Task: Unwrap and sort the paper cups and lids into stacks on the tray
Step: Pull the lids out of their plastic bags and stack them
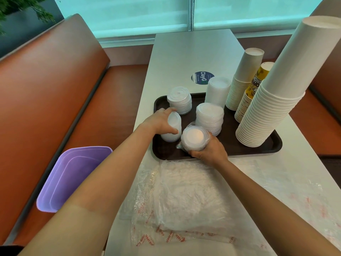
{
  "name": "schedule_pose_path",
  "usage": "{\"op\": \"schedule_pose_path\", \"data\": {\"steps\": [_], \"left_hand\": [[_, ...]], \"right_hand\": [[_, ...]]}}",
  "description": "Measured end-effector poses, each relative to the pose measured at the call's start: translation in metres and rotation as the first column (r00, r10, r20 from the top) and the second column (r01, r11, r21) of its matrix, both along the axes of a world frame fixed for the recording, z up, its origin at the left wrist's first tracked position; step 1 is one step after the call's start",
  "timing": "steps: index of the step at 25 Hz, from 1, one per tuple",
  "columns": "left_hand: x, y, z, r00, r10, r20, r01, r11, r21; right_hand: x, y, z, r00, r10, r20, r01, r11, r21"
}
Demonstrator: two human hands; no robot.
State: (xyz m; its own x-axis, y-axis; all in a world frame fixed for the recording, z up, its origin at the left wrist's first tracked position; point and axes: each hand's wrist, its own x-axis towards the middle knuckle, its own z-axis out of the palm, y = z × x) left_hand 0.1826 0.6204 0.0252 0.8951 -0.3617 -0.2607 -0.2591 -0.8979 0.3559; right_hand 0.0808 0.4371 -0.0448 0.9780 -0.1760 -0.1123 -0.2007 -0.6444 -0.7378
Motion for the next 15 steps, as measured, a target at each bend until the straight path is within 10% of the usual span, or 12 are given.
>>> {"op": "schedule_pose_path", "data": {"steps": [10,15], "left_hand": [[-0.002,-0.004,0.004,0.998,0.062,0.010,-0.062,0.992,0.108],[-0.029,-0.031,0.038,0.890,0.076,0.449,0.103,0.926,-0.362]], "right_hand": [[-0.001,0.001,0.002,1.000,0.001,0.011,-0.001,1.000,0.009],[-0.002,0.000,0.002,1.000,-0.003,0.009,0.003,1.000,0.026]]}}
